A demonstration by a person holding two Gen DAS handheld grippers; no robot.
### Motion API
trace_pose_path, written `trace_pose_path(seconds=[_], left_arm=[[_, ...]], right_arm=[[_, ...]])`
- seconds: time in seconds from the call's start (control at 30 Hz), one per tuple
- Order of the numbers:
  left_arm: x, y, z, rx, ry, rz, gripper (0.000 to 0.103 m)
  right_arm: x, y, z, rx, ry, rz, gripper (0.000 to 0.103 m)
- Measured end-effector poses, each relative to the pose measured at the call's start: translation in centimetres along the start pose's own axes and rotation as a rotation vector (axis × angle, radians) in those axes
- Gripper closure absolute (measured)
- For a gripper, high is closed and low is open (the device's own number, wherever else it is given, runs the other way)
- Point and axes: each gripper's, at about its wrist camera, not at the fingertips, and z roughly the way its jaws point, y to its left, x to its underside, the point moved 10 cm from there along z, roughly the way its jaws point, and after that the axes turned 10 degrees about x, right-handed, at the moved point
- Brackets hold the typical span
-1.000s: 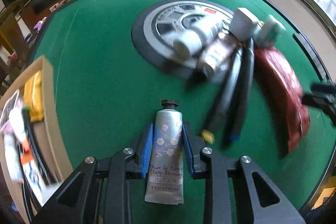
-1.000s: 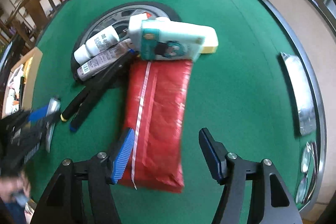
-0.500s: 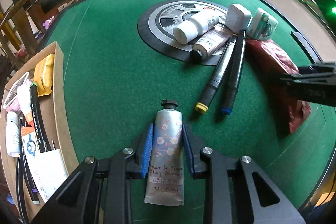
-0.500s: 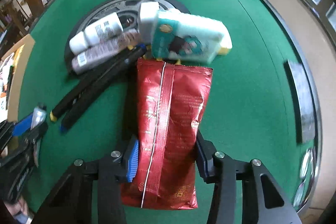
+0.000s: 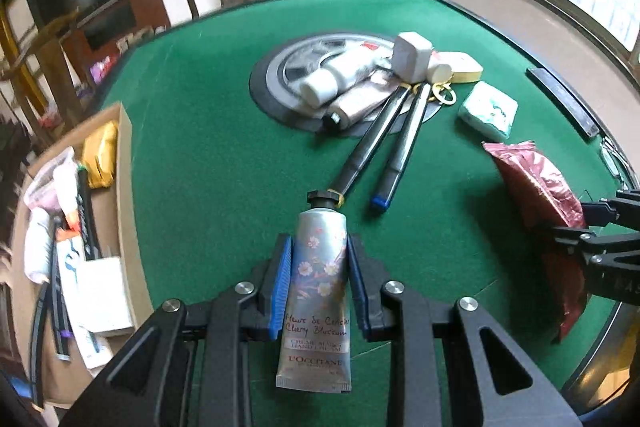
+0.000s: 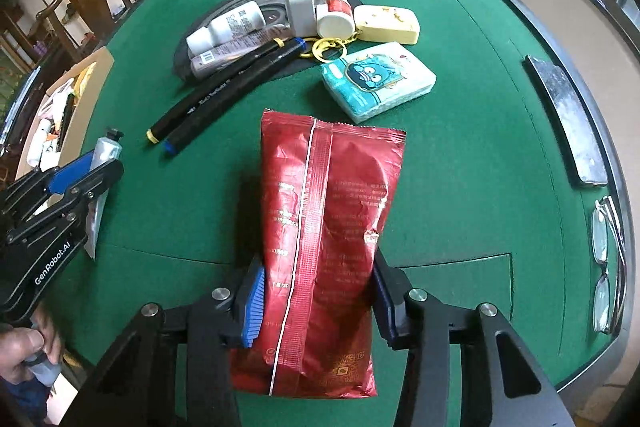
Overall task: Organize objects
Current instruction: 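Grasp the silver cream tube with the left tool while the right tool grasps the red bag, then carry the cream tube with the left tool while the right tool carries the red bag to the tray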
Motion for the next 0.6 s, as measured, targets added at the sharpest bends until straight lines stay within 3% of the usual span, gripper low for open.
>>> trace_pose_path(seconds=[0.27,0.6], left_arm=[[-0.5,-0.1,-2.8,-0.048,-0.050,0.050,0.077],[-0.4,1.4,-5.0,-0.097,-0.086,0.041,0.077]], right_arm=[[-0.4,2.7,-2.3,-0.031,-0.051,-0.048,0.054],[-1.2,5.7,-4.9,-0.068,-0.109,-0.108,0.054]])
